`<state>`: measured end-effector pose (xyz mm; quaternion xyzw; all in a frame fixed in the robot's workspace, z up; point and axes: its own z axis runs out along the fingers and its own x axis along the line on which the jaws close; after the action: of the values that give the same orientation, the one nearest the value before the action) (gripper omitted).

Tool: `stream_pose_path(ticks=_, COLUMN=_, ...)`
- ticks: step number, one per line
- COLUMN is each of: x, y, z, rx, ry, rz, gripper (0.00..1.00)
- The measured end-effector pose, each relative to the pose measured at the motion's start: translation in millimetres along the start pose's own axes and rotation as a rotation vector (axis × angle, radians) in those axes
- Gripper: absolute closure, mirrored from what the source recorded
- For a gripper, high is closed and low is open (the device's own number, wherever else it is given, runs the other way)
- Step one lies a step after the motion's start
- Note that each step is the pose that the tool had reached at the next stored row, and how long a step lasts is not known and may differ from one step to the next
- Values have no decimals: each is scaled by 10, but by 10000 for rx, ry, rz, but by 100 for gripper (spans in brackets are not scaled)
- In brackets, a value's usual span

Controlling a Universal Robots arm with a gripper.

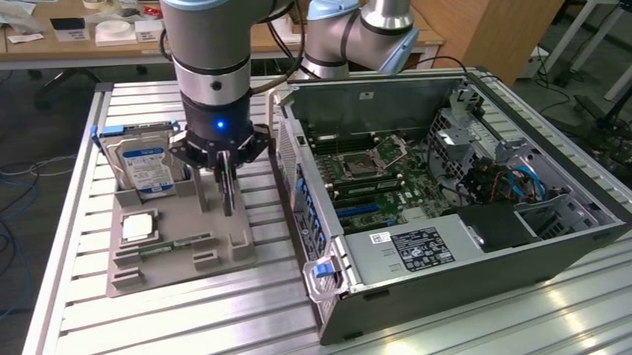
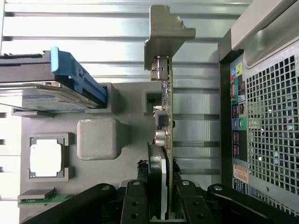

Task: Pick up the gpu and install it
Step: 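Pick up the gpu and move the gpu toward the slot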

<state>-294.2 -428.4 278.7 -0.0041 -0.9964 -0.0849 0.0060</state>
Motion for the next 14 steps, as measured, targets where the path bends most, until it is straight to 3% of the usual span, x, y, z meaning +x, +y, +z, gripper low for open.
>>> stream_pose_path(ticks=9, x=2, y=24, z=-143, rx=-242, ry=2, rz=-3, gripper=72)
stream_pose_path(ticks=14, x=3, y=41, z=-239, rx=-313, ry=2, rz=-4, gripper=72)
